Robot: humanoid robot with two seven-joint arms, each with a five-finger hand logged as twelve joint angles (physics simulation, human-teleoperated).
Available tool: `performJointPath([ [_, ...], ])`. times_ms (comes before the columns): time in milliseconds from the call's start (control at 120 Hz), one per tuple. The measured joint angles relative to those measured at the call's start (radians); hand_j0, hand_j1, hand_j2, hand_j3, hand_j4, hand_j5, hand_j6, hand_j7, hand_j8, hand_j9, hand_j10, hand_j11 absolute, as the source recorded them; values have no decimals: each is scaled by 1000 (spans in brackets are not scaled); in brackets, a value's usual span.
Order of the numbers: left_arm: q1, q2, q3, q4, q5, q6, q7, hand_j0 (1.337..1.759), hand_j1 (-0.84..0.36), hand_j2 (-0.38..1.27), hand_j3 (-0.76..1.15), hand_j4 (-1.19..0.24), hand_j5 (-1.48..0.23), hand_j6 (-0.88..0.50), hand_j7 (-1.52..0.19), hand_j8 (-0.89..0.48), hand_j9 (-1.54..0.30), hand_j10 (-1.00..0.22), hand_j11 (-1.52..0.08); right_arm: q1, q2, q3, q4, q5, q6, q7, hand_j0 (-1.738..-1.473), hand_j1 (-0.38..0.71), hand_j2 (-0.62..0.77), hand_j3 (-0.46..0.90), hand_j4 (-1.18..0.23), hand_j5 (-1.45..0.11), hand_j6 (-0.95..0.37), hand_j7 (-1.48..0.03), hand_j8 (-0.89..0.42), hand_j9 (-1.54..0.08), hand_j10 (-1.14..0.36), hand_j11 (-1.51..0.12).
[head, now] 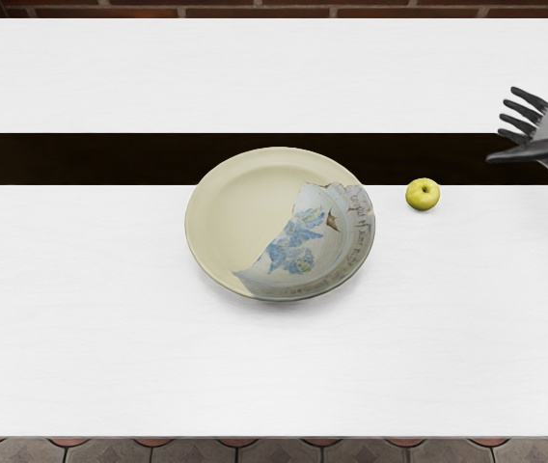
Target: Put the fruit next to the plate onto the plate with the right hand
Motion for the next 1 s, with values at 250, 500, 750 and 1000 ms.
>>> performJointPath([
  [250, 0, 0, 0, 0, 0, 0, 0, 1658, 349, 0, 0, 0, 0, 1, 0, 1, 0, 0, 0, 11, 1, -12, 3, 4, 0, 0, -1658, -326, -2, 0, -20, -26, -20, -26, -20, -26, -19, -26],
  [500, 0, 0, 0, 0, 0, 0, 0, 1658, 349, 0, 0, 0, 0, 1, 0, 1, 0, 0, 0, 164, 76, -259, 93, -135, 0, 0, -1658, -320, -4, 0, -26, -33, -26, -33, -25, -33, -25, -33],
  [750, 0, 0, 0, 0, 0, 0, 0, 1658, 349, 0, 0, 0, 0, 1, 0, 1, 0, 0, 0, 348, -234, -475, 701, -231, -220, -191, -1658, -318, -4, 0, -28, -35, -28, -35, -28, -35, -27, -35],
  [1000, 0, 0, 0, 0, 0, 0, 0, 1658, 349, 0, 0, 0, 0, 1, 0, 1, 0, 0, 0, 452, -226, -505, 883, -346, -608, -409, -1658, -317, -4, 0, -28, -36, -28, -35, -28, -36, -28, -35],
])
